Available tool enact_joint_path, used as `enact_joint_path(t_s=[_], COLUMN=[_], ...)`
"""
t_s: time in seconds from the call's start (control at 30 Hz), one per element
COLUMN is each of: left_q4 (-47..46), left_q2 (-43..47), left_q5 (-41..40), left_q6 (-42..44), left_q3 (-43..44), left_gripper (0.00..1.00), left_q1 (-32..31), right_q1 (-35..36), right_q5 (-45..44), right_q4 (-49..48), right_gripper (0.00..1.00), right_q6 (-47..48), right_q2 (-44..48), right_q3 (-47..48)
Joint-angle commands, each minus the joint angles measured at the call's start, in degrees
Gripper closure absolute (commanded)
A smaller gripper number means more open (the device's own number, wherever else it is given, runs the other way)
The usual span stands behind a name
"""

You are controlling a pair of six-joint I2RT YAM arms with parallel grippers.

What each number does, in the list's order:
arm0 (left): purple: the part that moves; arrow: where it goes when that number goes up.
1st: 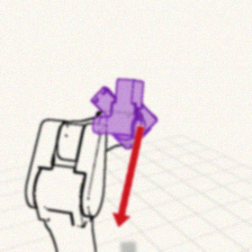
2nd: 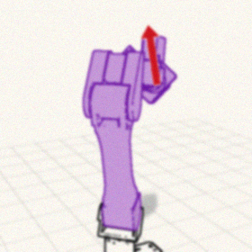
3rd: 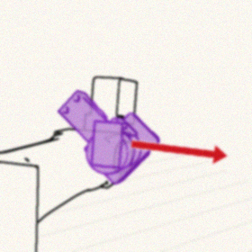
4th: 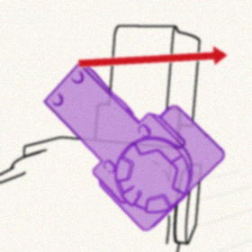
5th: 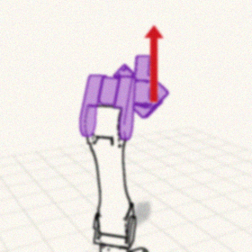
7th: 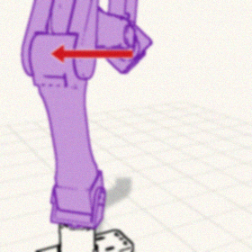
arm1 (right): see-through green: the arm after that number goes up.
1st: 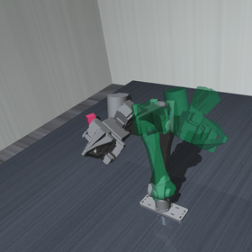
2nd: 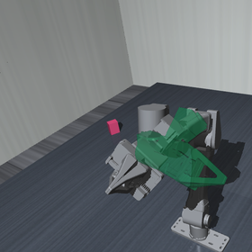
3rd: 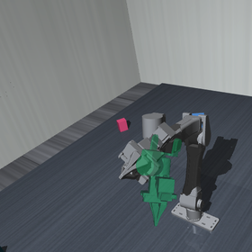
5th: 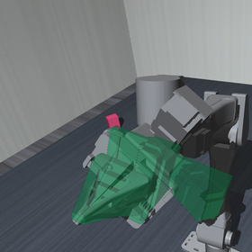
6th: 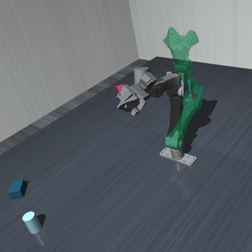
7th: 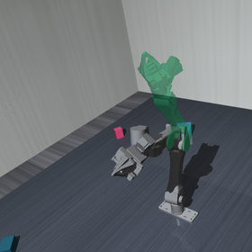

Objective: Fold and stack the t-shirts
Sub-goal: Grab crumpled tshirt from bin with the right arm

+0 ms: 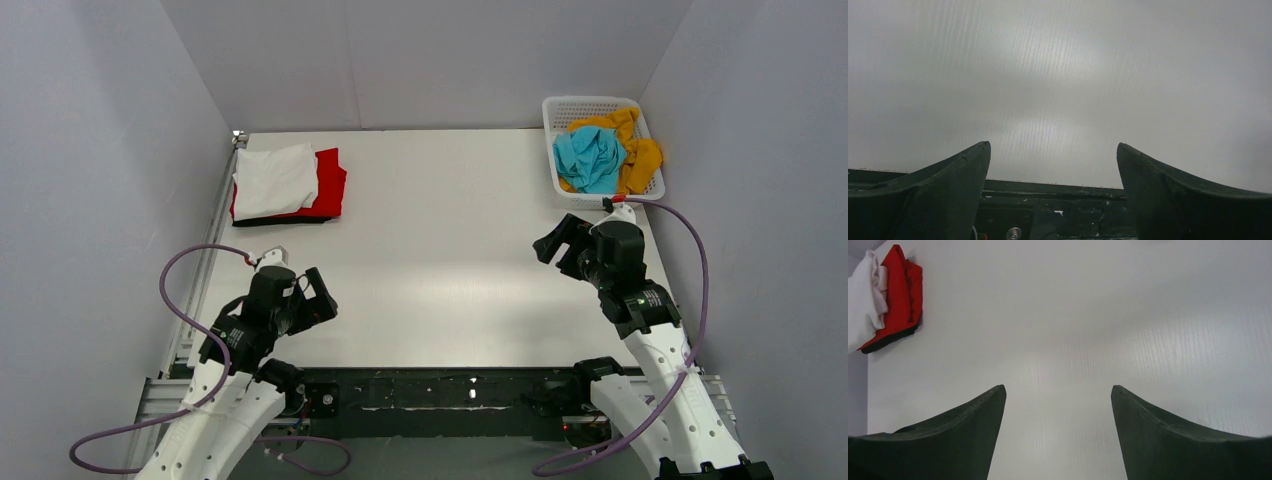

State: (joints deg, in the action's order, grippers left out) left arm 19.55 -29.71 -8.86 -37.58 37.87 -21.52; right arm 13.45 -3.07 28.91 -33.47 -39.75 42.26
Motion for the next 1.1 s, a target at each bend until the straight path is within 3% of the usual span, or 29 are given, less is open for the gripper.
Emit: enact_joint_path(t_s=[0.0, 0.2, 0.37, 0.53, 0.83, 1.07], left_q4=[2.17, 1.17, 1.44, 0.62, 1.58, 2.14], left_q2=[-1.45, -1.75, -2.49, -2.41, -2.26, -2.47], left_q5=[-0.76, -0.63, -0.51, -0.76, -1.35, -1.99], left_q6=[-0.04, -0.03, 0.31, 0.27, 0.27, 0.19], left_q3=[-0.39, -0.44, -0.09, -0.73, -0.41, -0.10], left_gripper=[0.02, 0.02, 0.02, 0.02, 0.02, 0.02], left_q1=[-0.28, -0.28, -0.28, -0.28, -0.28, -0.28], right_q1=[-0.38, -0.45, -0.50, -2.86, -17.53, -21.23], right_q5=[0.86, 0.38, -6.98, -11.07, -0.53, 1.32], right_q4=[-3.13, -4.82, -4.61, 0.45, 5.89, 14.98], right_gripper=[0.14, 0.12, 0.05, 0.02, 0.02, 0.08], right_q6=[1.00, 1.90, 3.15, 7.79, 12.28, 11.80], right_q2=[-0.29, -2.46, -9.12, -22.81, -54.77, -78.28], right_q3=[1.78, 3.62, 10.72, 25.63, 54.80, 77.37])
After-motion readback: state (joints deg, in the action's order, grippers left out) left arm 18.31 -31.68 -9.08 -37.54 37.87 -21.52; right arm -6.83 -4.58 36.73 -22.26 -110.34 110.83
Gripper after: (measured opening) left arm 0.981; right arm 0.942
